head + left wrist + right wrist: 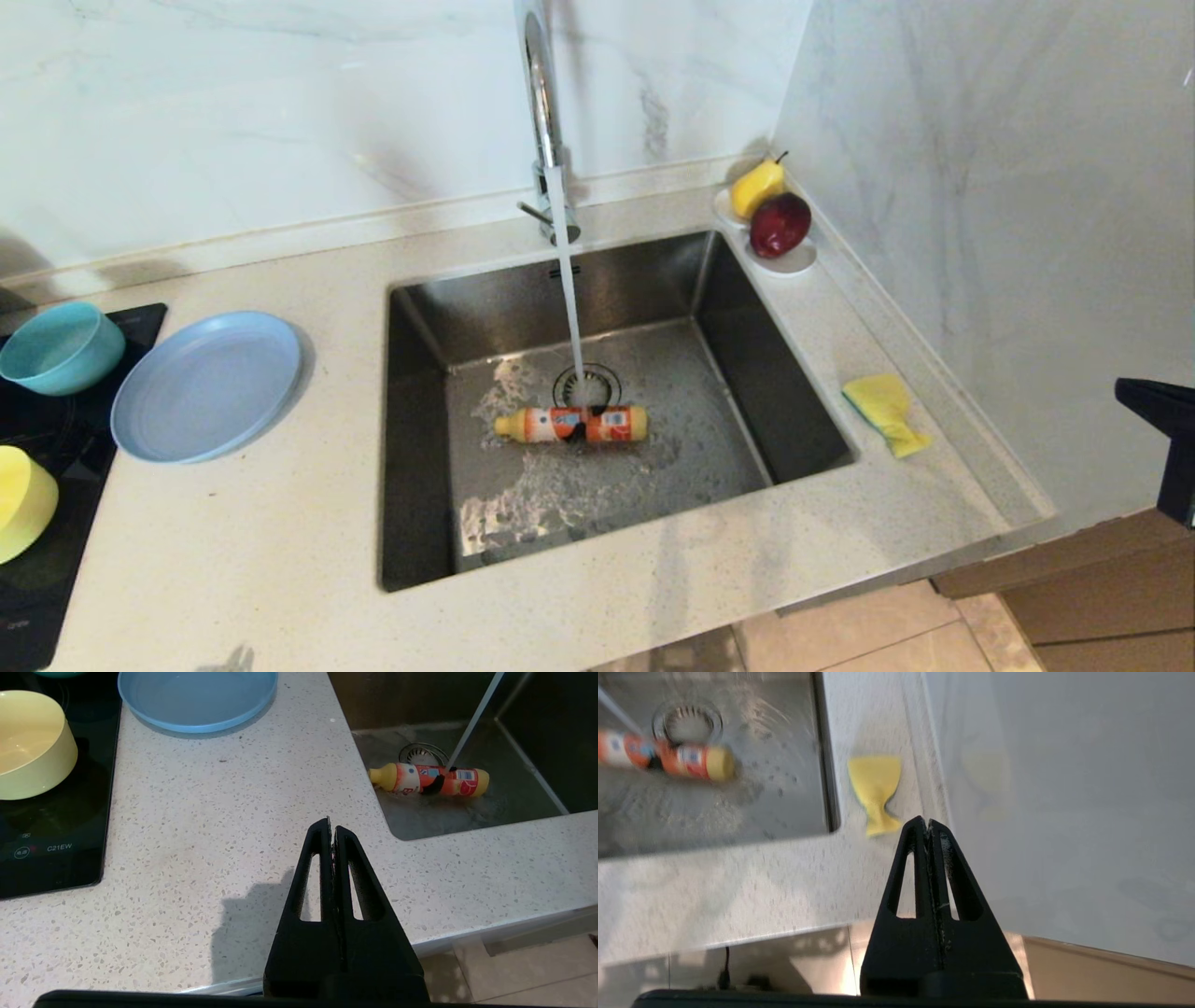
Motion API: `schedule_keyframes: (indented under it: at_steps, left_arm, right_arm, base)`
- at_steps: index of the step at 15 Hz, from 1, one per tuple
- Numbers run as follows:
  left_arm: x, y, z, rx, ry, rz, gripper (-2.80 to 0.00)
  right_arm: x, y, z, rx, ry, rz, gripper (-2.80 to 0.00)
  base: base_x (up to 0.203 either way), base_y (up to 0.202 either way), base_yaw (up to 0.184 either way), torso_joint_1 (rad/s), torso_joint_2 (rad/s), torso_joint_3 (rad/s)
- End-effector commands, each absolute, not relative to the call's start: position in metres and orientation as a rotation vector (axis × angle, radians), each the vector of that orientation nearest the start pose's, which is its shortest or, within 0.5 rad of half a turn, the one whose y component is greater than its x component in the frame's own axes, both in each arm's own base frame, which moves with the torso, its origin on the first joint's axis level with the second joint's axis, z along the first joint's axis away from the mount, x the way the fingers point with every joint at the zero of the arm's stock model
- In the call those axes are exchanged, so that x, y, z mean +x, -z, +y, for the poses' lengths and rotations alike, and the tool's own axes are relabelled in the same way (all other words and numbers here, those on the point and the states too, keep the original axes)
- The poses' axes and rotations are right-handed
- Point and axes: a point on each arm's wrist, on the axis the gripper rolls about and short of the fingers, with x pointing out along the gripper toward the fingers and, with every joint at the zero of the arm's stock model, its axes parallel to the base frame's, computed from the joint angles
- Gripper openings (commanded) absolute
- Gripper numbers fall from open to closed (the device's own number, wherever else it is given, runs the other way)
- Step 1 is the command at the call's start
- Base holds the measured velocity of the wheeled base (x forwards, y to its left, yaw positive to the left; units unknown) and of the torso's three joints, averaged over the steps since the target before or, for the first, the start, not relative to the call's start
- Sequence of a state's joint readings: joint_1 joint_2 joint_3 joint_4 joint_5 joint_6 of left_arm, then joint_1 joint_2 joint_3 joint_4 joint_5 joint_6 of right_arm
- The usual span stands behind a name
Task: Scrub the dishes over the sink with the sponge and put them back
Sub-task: Turn off the faucet
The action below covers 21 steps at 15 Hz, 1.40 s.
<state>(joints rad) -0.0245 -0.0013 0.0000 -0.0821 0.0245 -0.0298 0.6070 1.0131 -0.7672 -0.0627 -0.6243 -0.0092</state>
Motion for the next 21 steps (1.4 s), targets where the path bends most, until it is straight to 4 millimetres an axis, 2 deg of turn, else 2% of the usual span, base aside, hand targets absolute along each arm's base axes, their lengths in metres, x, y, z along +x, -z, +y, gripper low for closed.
schedule_keyframes:
  at_steps: [1,5,7,9,10,12,14,18,21]
  left_arm:
    - [-0.021,-0.075,0.001,-0.032,0.001,-0.052,-2.80]
    - [-0.021,-0.075,0.001,-0.032,0.001,-0.052,-2.80]
    - [-0.021,-0.075,0.001,-0.032,0.001,-0.051,-2.80]
    - [-0.021,-0.075,0.001,-0.032,0.001,-0.052,-2.80]
    - [-0.021,-0.075,0.001,-0.032,0.001,-0.052,-2.80]
    - [-0.021,-0.075,0.001,-0.032,0.001,-0.051,-2.80]
    - [-0.021,-0.075,0.001,-0.032,0.001,-0.052,-2.80]
    - [-0.021,-0.075,0.001,-0.032,0.001,-0.052,-2.80]
    - [-0.021,-0.075,0.001,-0.032,0.001,-0.052,-2.80]
  right_arm:
    - [0.100,-0.257,0.054,-0.139,0.017,0.147,-2.80]
    - [0.099,-0.239,0.049,-0.216,0.055,0.138,-2.80]
    - [0.104,-0.229,0.040,-0.226,0.116,0.128,-2.80]
    - [0.101,-0.223,0.026,-0.210,0.041,0.096,-2.80]
    - [0.093,-0.220,0.019,-0.200,-0.013,0.072,-2.80]
    - [0.065,-0.212,0.007,-0.188,-0.085,0.008,-2.80]
    - [0.041,-0.198,0.003,-0.183,-0.125,-0.009,-2.80]
    - [0.011,-0.162,0.003,-0.124,-0.139,-0.017,-2.80]
    - [-0.004,-0.118,0.004,-0.111,-0.140,-0.001,-2.80]
  base:
    - [0.000,0.000,0.000,0.000,0.00,0.000]
    - [0.000,0.000,0.000,0.000,0.00,0.000]
    - [0.000,0.000,0.000,0.000,0.00,0.000]
    - [0.000,0.000,0.000,0.000,0.00,0.000]
    - [0.000,0.000,0.000,0.000,0.00,0.000]
    - [0.000,0.000,0.000,0.000,0.00,0.000]
    - [0.000,0.000,0.000,0.000,0.00,0.000]
    - [0.000,0.000,0.000,0.000,0.00,0.000]
    - [0.000,0.000,0.000,0.000,0.00,0.000]
